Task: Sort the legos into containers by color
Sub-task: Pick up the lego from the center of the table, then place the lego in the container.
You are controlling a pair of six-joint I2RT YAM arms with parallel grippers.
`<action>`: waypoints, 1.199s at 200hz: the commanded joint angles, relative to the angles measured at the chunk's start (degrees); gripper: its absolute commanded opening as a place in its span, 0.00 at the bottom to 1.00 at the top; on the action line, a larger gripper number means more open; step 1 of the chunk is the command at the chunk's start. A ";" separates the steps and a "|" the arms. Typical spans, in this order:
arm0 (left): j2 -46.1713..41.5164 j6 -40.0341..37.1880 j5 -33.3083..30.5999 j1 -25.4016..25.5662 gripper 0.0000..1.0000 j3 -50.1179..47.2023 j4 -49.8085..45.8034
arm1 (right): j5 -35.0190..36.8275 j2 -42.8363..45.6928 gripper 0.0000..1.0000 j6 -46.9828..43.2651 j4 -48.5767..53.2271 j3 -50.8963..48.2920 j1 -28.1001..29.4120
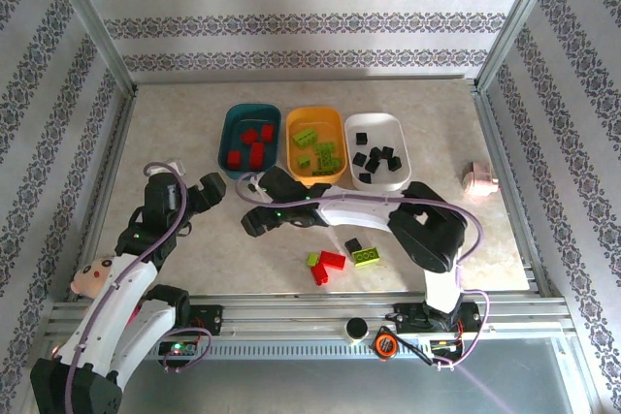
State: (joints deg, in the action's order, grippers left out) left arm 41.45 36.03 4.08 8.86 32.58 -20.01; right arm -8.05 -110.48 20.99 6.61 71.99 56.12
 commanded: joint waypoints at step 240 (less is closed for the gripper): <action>0.55 2.42 10.49 0.34 1.00 -3.76 6.71 | 10.29 15.69 0.36 2.64 -3.11 -13.23 -6.02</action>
State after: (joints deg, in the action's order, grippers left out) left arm 39.40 38.22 10.31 8.88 29.54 -18.48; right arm 1.85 -103.63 21.10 7.07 63.96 54.19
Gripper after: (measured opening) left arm 0.997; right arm 0.379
